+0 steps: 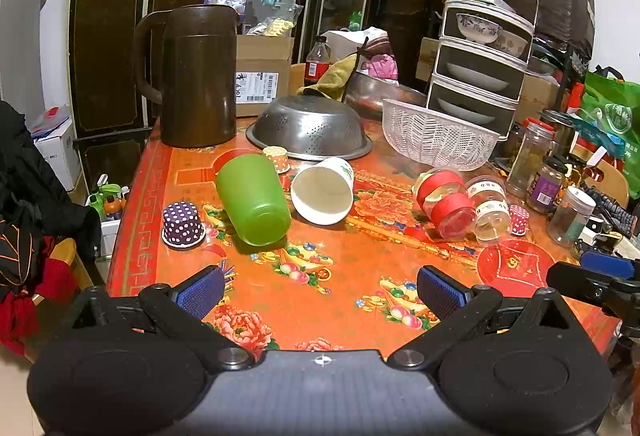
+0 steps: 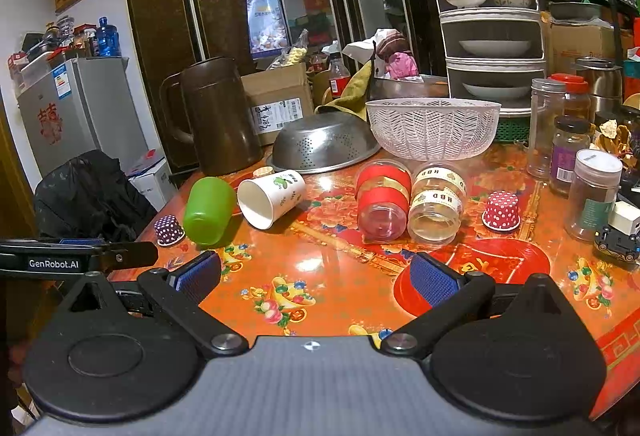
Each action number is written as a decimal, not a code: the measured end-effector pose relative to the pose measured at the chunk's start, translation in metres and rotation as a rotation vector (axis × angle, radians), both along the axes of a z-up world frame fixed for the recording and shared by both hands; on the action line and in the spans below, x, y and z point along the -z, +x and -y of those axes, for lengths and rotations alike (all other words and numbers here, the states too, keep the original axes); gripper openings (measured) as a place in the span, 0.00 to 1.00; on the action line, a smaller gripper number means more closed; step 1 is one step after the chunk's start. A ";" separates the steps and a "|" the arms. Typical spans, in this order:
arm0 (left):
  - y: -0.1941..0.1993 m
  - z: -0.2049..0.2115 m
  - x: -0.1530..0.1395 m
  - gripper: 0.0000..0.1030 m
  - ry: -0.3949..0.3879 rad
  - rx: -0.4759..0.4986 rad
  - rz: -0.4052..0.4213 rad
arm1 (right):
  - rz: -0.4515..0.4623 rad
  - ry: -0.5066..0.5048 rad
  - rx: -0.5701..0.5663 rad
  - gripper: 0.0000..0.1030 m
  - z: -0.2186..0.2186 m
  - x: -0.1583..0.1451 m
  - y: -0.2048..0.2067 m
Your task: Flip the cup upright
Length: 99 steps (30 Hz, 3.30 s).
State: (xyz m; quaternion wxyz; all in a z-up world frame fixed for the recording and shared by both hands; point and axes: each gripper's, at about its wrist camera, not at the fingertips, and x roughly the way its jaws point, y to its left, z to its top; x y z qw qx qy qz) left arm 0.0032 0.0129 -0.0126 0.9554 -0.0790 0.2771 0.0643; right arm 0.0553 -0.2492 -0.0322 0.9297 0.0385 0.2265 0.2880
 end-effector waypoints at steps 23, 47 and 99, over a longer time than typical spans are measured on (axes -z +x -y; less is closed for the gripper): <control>0.002 0.001 0.001 1.00 0.005 -0.006 -0.009 | -0.003 0.003 -0.002 0.99 0.000 0.002 -0.001; 0.115 -0.059 -0.027 1.00 -0.061 -0.053 -0.221 | -0.016 0.055 -0.016 0.99 0.019 0.003 0.004; 0.020 0.078 0.009 0.67 -0.237 0.228 -0.261 | -0.401 0.278 -0.012 0.99 0.101 0.051 0.024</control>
